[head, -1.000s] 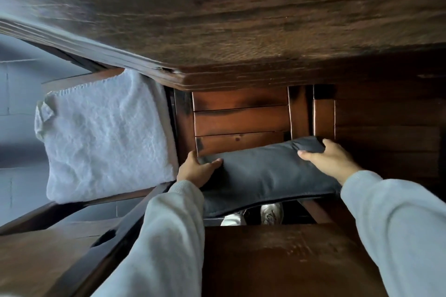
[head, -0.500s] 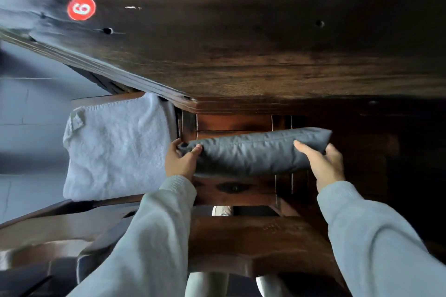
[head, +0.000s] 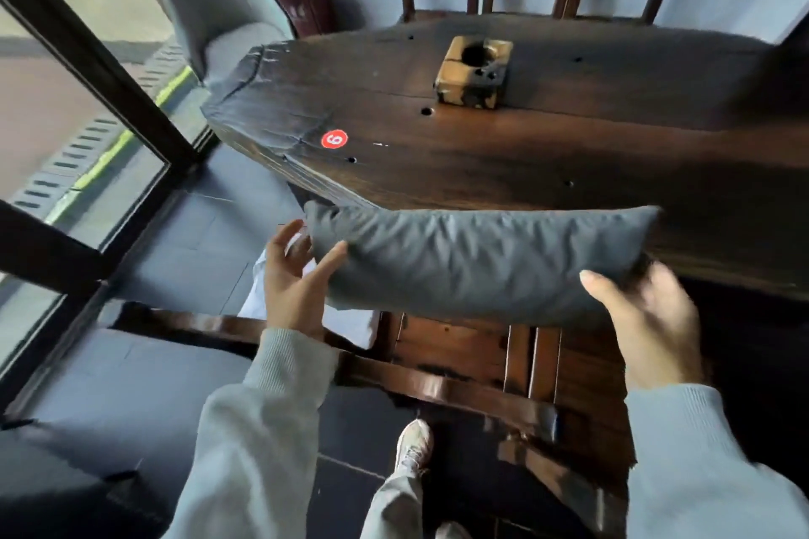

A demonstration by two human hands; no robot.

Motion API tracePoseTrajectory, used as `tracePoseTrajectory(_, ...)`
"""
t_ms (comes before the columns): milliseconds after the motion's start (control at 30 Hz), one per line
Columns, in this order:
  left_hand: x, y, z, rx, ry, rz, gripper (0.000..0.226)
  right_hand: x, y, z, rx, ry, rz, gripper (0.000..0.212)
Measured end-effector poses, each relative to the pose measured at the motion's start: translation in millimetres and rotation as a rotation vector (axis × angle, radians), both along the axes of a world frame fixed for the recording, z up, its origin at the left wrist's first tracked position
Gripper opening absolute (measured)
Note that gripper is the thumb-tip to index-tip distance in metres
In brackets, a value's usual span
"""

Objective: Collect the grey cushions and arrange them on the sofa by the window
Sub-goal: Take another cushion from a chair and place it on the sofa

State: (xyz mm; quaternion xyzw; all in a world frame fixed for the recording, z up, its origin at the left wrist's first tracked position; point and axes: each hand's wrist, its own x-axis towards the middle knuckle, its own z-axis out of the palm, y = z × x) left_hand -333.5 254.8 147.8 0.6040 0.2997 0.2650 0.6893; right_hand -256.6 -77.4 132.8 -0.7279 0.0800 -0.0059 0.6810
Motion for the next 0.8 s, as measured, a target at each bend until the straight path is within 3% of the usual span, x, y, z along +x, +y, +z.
tracePoseTrajectory(100, -54, -6, 47, 0.094, -0.071, 0.005, 0.066, -33, -2, 42, -0.030, -0.116, 0.165, 0.039)
tracePoseTrajectory(233, -137, -10, 96, 0.136, -0.097, 0.041, 0.066, -81, 19, 86, -0.046, -0.221, 0.306, 0.026)
tracePoseTrajectory(600, -363, -6, 138, 0.235, -0.114, 0.528, 0.062, -207, 118, 135, 0.065, -0.278, 0.456, 0.037)
tracePoseTrajectory(800, -509, -13, 128, 0.266, -0.118, 0.718, 0.046, -296, 182, 142, 0.074, -0.289, 0.710, 0.065)
